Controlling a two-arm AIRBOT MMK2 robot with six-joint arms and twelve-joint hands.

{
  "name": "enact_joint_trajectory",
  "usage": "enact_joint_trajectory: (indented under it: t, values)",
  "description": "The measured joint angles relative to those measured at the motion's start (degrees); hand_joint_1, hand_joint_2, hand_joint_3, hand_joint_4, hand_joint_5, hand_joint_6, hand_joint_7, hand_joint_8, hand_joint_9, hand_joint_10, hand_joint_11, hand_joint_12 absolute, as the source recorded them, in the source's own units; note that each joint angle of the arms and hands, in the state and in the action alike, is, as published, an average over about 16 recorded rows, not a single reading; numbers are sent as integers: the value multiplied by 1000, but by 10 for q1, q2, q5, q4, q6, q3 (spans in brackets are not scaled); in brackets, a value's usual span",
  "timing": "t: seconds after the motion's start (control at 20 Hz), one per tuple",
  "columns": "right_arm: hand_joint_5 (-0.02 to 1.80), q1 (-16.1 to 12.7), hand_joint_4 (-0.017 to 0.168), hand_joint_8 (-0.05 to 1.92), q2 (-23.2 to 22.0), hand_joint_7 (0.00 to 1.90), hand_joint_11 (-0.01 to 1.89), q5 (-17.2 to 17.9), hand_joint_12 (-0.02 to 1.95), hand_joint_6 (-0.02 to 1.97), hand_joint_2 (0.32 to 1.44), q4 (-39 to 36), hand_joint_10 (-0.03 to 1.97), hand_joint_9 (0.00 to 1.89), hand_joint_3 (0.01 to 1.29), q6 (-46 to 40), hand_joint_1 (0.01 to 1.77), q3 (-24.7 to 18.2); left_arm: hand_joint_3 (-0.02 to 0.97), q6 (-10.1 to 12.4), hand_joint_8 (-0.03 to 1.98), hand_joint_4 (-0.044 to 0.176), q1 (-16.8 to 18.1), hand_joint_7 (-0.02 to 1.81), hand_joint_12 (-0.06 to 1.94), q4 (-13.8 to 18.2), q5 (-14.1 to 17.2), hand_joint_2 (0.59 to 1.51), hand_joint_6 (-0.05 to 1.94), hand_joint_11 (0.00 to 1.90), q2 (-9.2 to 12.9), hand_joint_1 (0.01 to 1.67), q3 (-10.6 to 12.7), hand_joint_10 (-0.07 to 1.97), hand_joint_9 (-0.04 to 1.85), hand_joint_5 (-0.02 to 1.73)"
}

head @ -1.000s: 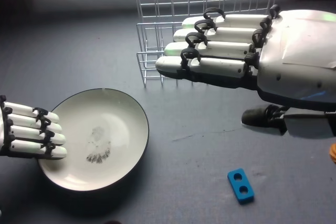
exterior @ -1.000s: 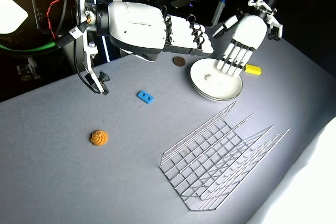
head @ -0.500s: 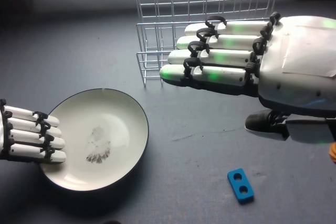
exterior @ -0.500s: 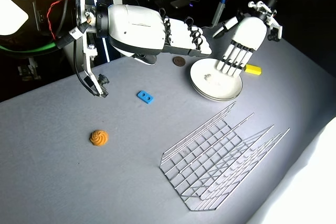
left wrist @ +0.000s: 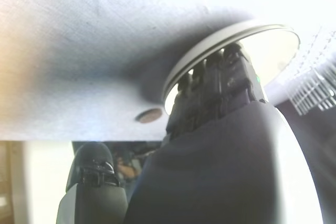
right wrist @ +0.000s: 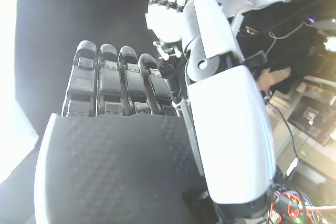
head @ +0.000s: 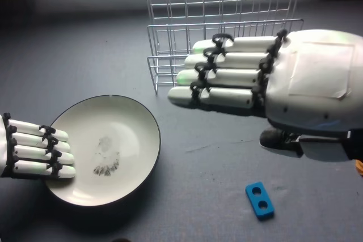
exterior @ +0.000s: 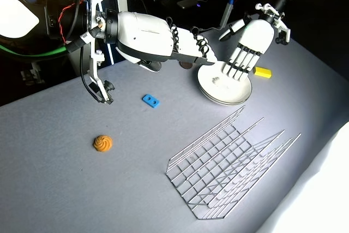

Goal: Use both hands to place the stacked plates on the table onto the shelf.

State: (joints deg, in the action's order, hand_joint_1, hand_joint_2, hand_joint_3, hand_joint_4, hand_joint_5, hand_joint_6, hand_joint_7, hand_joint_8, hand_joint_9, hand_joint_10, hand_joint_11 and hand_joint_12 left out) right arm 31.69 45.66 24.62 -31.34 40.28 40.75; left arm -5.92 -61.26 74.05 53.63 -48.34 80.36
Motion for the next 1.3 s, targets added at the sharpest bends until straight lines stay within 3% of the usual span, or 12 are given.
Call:
enact_joint_trajectory:
  t: [0.4, 0.85, 1.3]
  values:
    - [39, -1, 3, 21, 16, 21, 19, -23, 0, 17, 1208, 38, 16, 21, 32, 59, 1213, 0, 19, 0, 5, -2, 9, 0, -10, -4, -8, 1090, -7, 16, -11, 15, -8, 14, 10, 7]
    - [58, -2, 3, 21, 39, 22, 20, -44, -1, 17, 1222, 84, 17, 21, 32, 133, 1197, 6, 19, 6, -8, -2, 45, -4, 6, -9, -26, 1090, -11, 14, -34, 16, -33, 15, 14, 0]
    - [68, -2, 3, 21, 100, 24, 23, -83, 19, 18, 1201, 93, 16, 23, 32, 151, 1190, 46, 19, 13, -13, -2, 66, -6, 9, -10, -36, 1094, -14, 15, -49, 15, -44, 18, 21, 0]
